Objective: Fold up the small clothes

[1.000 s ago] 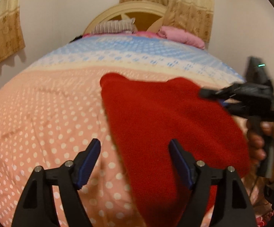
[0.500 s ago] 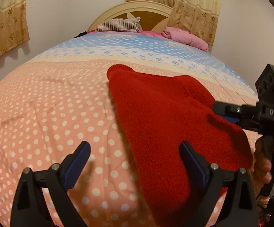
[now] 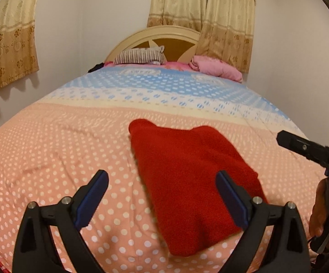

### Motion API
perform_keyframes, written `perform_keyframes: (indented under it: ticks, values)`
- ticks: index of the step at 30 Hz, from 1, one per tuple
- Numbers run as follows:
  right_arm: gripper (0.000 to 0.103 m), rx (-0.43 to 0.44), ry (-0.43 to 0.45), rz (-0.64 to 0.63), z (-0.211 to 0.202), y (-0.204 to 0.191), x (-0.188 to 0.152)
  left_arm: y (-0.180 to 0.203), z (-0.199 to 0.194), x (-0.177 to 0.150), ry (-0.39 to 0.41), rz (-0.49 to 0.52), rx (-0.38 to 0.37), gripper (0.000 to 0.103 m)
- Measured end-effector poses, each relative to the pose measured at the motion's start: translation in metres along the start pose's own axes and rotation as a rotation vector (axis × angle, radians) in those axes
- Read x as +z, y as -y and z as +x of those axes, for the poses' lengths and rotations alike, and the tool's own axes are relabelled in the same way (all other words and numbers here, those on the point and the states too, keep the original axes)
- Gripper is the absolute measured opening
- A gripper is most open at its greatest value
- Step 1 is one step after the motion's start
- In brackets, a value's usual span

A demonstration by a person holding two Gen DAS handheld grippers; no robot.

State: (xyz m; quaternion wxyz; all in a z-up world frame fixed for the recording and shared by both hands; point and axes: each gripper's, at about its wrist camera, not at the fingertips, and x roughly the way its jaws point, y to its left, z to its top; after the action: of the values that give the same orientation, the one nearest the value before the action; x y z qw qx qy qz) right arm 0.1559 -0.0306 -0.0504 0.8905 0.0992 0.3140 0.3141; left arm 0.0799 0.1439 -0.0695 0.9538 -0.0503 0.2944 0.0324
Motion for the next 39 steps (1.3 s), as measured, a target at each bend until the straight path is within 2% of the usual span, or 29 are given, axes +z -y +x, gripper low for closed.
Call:
perform_keyframes:
  ticks: [7,22,39]
  values:
    - [0.061,0.009,0.041,-0.04,-0.019,-0.016,0.006,0.001,-0.005,0.004,0.02,0.0,-0.002,0.098]
    - [0.061,-0.04,0.023,-0.019,-0.019,-0.012,0.0,0.007,-0.011,0.004,0.036,0.006,-0.007,0.099]
    - [0.061,-0.041,0.017,-0.003,-0.019,-0.01,-0.002,0.009,-0.012,0.004,0.032,0.006,-0.008,0.099]
